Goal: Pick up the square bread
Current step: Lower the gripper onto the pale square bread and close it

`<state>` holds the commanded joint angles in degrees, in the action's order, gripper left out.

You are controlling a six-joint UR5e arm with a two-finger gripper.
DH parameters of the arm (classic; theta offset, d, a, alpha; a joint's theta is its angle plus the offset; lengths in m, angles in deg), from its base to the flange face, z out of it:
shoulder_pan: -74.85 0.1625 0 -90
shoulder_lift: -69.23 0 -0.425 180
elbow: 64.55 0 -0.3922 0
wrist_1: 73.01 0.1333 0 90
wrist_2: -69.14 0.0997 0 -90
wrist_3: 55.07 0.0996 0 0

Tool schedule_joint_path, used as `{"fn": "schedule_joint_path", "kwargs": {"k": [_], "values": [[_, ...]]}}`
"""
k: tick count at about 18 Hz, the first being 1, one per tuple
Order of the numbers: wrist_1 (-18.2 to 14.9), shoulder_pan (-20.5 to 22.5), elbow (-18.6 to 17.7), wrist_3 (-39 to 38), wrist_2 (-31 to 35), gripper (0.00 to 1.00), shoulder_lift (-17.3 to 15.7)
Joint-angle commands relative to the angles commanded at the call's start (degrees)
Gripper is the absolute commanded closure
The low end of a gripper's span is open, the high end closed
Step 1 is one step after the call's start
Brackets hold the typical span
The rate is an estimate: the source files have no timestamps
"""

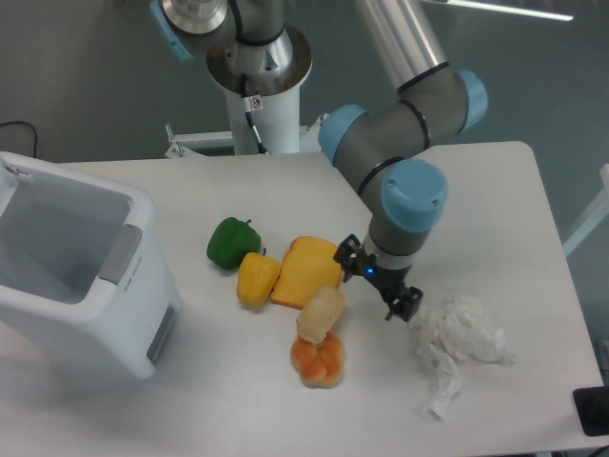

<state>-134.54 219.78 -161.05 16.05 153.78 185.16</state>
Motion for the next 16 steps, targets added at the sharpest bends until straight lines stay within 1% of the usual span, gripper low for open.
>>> {"fn": "schedule_joint_path", "kwargs": {"k": [2, 4, 8, 11, 12, 15, 16], "values": [[0.0, -1.66, 0.0, -3.34, -0.09, 0.0, 0.17], [0.0, -2.29, 0.17, -5.63, -0.09, 0.0, 0.52], [0.09, -2.9, 0.09, -6.08, -0.09, 0.0, 1.05], [0.09, -2.99, 0.7, -7.4, -0.18, 0.0, 1.58], [0.09, -2.99, 0.96, -7.66, -0.09, 0.04, 1.84], [0.09, -2.99, 1.05, -8.1, -0.09, 0.27, 1.84], [0.17, -2.99, 1.75, -8.19, -0.09, 0.45, 1.93]]}}
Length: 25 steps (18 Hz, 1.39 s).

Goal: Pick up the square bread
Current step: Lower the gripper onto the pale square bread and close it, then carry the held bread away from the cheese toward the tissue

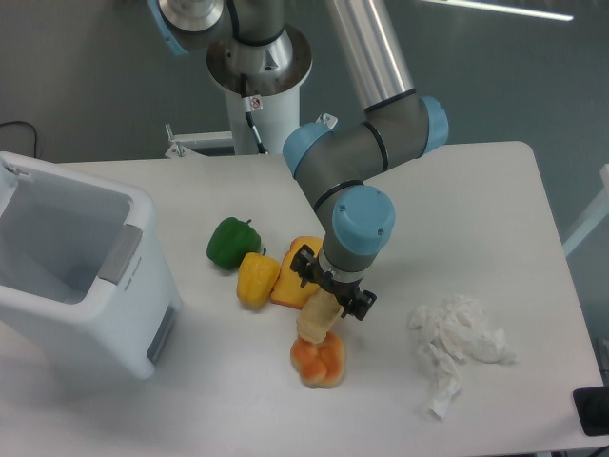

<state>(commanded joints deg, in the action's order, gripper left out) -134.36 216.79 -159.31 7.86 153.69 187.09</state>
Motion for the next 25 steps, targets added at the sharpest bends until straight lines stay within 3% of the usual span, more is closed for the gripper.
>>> {"fn": "schedule_joint_path", "kwargs": {"k": [2, 4, 9, 19, 25], "values": [[-0.09, 0.0, 0.01, 0.0, 0.0, 0.67, 0.0], [0.0, 0.0, 0.18, -0.35, 0.0, 0.76, 0.0], [-0.09, 0.26, 1.5, -1.49, -0.09, 0.78, -0.35], [-0.44, 2.55, 9.49, -0.53, -0.35, 0.76, -2.9], [-0.79, 4.04, 12.13, 9.21, 0.09, 0.75, -3.6]]}}
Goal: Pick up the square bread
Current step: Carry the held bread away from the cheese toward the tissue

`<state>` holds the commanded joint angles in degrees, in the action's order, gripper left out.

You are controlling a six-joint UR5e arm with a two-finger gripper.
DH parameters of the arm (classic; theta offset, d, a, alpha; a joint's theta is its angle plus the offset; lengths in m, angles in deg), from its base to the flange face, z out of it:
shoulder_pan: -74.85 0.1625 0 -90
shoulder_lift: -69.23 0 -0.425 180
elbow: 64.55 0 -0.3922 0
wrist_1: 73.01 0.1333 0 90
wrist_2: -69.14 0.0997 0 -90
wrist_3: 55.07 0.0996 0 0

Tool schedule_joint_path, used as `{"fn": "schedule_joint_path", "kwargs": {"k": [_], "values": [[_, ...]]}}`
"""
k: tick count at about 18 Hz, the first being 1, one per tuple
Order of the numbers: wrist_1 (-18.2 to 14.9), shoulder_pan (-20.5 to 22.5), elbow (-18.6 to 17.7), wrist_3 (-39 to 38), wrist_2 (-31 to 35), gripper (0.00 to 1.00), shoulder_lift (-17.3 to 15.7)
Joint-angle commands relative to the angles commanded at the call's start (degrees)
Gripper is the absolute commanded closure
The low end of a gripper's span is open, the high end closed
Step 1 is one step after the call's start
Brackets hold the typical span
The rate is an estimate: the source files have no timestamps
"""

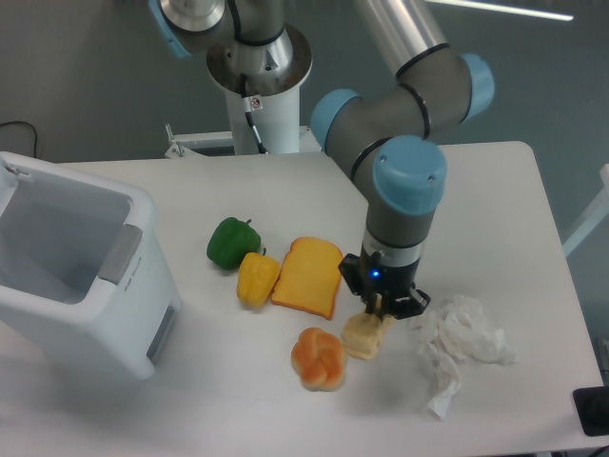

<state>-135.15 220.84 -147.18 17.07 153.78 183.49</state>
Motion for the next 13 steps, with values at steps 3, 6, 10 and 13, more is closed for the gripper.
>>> {"fn": "schedule_joint_path", "kwargs": {"k": [3, 6, 10, 13], "values": [[-0.53, 0.0, 2.46, 0.63, 0.88, 0.74, 0.35], [-2.89, 0.35, 4.57, 0.63, 0.88, 0.74, 0.7], [-3.78, 0.62, 5.1, 1.16, 1.05, 0.73, 0.7], [-3.78, 0.7, 4.84, 2.39, 1.76, 0.72, 0.44]]}}
